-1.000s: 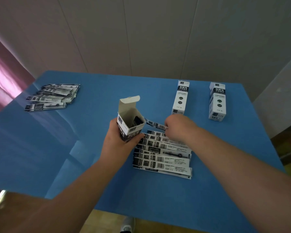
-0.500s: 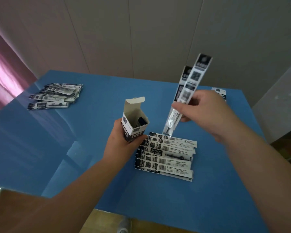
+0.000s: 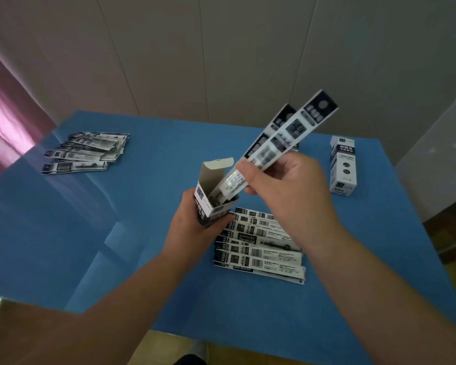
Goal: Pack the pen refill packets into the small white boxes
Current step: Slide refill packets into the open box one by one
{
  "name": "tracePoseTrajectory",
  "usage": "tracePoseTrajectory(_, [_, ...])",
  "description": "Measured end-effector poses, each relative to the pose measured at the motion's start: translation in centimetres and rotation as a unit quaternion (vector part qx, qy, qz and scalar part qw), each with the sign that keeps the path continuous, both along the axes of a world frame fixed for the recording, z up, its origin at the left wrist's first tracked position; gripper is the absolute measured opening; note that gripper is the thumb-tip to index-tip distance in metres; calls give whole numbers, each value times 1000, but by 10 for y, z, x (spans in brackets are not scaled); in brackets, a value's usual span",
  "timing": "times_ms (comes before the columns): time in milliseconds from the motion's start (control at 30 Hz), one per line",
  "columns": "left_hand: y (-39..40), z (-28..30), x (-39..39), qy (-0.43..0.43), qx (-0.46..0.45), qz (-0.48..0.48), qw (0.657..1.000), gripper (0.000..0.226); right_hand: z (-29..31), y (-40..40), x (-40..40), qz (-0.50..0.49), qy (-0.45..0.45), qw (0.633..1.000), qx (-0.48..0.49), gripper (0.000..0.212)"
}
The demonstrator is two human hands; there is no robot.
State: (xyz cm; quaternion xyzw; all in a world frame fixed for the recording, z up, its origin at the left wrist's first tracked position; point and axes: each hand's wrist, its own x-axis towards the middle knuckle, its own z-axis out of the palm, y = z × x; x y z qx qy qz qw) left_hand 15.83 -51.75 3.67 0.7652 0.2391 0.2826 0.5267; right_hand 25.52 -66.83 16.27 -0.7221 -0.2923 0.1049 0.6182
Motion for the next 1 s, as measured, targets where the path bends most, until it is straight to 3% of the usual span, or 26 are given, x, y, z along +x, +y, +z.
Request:
tracePoseTrajectory(133, [-1, 1, 1, -4, -5, -1, 1000, 58, -7, 14, -6, -1, -102, 988, -118, 19])
tracePoseTrajectory(333, [2, 3, 2, -6, -7, 10, 1000, 55, -7, 8, 4, 44, -118, 977, -173, 53])
tracePoseTrajectory(467, [4, 4, 0, 1, 0, 13, 1000, 58, -12, -3, 24, 52, -91, 985, -141, 42])
tracePoseTrajectory(533, [4, 3, -1, 2, -2, 12, 1000, 57, -26, -6, 41, 24, -110, 979, -168, 29])
tracePoseTrajectory(600, [5, 3, -1, 4, -6, 7, 1000, 56, -46, -9, 58, 9, -158, 947, -280, 30])
tracePoseTrajectory(667, [5, 4, -2, 3, -9, 3, 1000, 57, -67, -12, 69, 36, -178, 888, -423, 44])
tracePoseTrajectory(767, [5, 5, -2, 1, -12, -1, 1000, 57, -90, -11, 73, 92, -174, 822, -534, 49])
tracePoseTrajectory(867, [4, 4, -2, -1, -10, -7, 1000, 56, -102, -6, 73, 107, -186, 803, -556, 41])
tracePoseTrajectory(1000, [3, 5, -1, 6, -1, -8, 1000, 57, -103, -4, 72, 106, -176, 810, -549, 35])
